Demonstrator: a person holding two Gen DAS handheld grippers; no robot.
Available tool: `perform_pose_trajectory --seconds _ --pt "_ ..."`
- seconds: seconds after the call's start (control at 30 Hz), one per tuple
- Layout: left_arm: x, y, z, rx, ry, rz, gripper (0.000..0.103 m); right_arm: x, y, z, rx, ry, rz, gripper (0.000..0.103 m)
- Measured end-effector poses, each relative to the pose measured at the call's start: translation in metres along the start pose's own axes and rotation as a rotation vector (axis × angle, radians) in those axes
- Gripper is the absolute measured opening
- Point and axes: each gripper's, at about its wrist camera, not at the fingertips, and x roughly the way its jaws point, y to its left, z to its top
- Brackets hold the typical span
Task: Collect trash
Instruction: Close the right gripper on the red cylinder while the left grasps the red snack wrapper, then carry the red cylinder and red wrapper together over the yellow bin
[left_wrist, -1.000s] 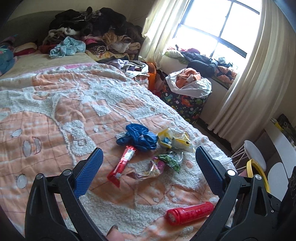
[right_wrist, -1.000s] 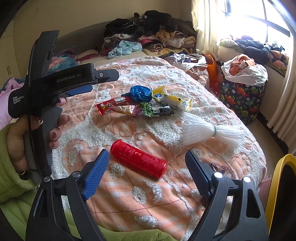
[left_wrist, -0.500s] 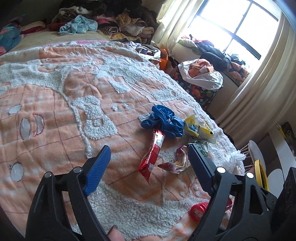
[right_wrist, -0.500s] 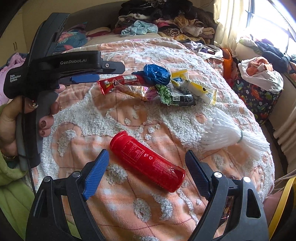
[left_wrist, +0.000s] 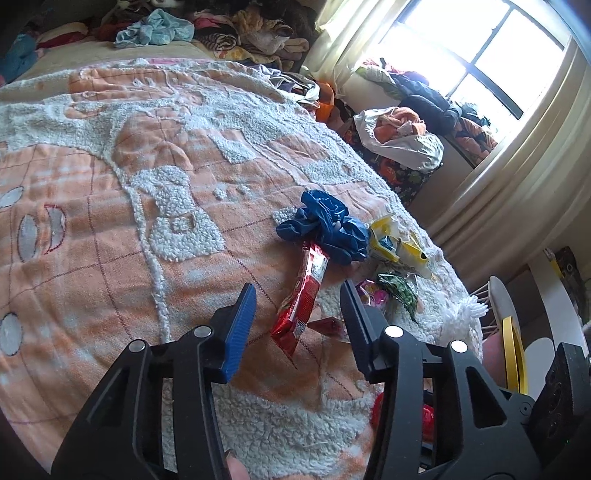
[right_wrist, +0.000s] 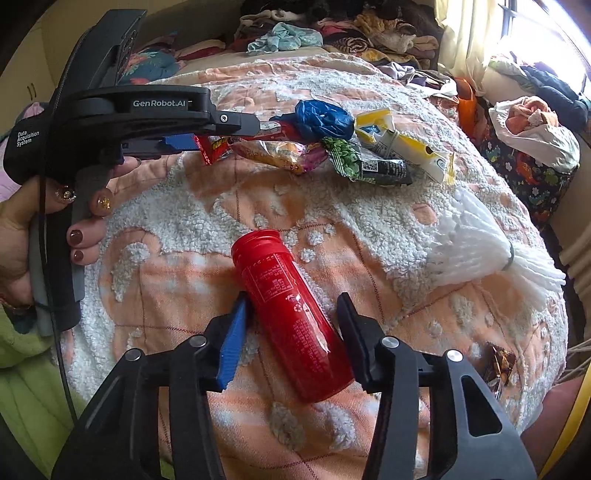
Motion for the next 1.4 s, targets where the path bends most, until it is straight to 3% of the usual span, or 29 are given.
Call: perform_pose_trajectory --seconds 0.27,0.5,0.93,1.4 --pt "-0.003 -0.008 0.001 0.026 0.006 -0.008 0.014 -0.014 -0.007 -0.011 0.130 -0.042 0.018 0.033" --pt "-0.013 -0.022 0.004 0.051 -0.010 -0.039 0.008 -0.031 -0.014 -0.020 0.214 -0.093 0.045 0.031" --pt "-0.035 -0.071 0.003 0.131 -0.041 -0.119 0.008 -0.077 -0.038 -0.037 0.342 -0.229 0.074 0.030" --pt "-0.039 -0.118 -0.015 0.221 -0.026 -0.174 0.008 -0.126 -0.064 -0.053 0.425 -0.349 0.037 0.030"
